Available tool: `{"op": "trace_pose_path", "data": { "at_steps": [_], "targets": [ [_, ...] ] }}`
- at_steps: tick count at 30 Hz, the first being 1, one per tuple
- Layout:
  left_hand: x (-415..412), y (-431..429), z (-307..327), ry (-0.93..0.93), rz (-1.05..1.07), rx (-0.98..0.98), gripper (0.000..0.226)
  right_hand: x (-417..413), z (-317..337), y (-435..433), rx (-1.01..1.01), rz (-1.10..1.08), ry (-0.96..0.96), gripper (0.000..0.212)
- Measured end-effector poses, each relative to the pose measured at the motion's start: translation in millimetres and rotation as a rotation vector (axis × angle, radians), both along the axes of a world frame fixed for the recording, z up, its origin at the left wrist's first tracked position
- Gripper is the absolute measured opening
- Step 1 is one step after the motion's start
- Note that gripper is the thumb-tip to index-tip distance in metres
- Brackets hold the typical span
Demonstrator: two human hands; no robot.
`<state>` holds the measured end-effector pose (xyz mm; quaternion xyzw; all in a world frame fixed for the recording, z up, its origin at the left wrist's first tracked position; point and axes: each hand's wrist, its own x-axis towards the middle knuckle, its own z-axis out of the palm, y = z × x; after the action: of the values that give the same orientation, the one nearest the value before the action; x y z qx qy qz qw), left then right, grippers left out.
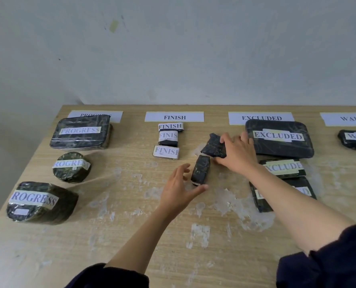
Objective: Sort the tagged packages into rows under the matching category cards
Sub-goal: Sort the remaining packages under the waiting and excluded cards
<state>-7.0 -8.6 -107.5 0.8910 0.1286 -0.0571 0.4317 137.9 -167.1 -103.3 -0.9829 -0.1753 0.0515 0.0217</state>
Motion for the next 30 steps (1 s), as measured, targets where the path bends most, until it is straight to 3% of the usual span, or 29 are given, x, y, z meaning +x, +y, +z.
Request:
{"op": "trace_pose_path", "data": {
  "at_steps": [3, 5, 7, 9, 14, 18, 24, 30],
  "targets": [
    [6.9, -16.0, -1.0, 0.000, 0.025, 0.142, 0.076, -7.0, 7.7, -11.8, 0.390, -0.138, 0.123, 0.053],
    [12.4, -24.7, 1.2, -0.004, 0.042, 0.215, 0.061, -10.1, 22.3, -18.9, 0.844, -0.301, 0.426, 0.044],
    [18.0, -31.9, 5.6, 0.017, 0.101, 0.173, 0.049, -14.4, 38.0, -29.7, 1.278, -0.454, 0.750, 0.040],
    [23.0, -37.9, 13.6, 0.051, 0.209, -0.006, 0.038, -20.5, 50.0, -46.0, 1.515, -0.528, 0.919, 0.044],
    [34.3, -54.2, 39.1, 0.134, 0.456, -0.592, 0.031, -43.5, 64.6, -80.2, 1.619, -0.593, 0.985, 0.031],
    [45.9, -70.5, 64.9, 0.137, 0.457, -0.895, 0.034, -54.1, 75.1, -106.6, 1.580, -0.646, 0.874, 0.035],
    [48.1, -94.8, 87.3, 0.099, 0.281, -0.929, 0.059, -68.6, 88.4, -149.0, 1.633, -0.723, 0.771, 0.036],
    [41.4, -122.6, 78.4, 0.118, 0.326, -0.902, 0.043, -87.3, 85.1, -189.5, 1.604, -0.853, 0.738, 0.025]
  ]
}}
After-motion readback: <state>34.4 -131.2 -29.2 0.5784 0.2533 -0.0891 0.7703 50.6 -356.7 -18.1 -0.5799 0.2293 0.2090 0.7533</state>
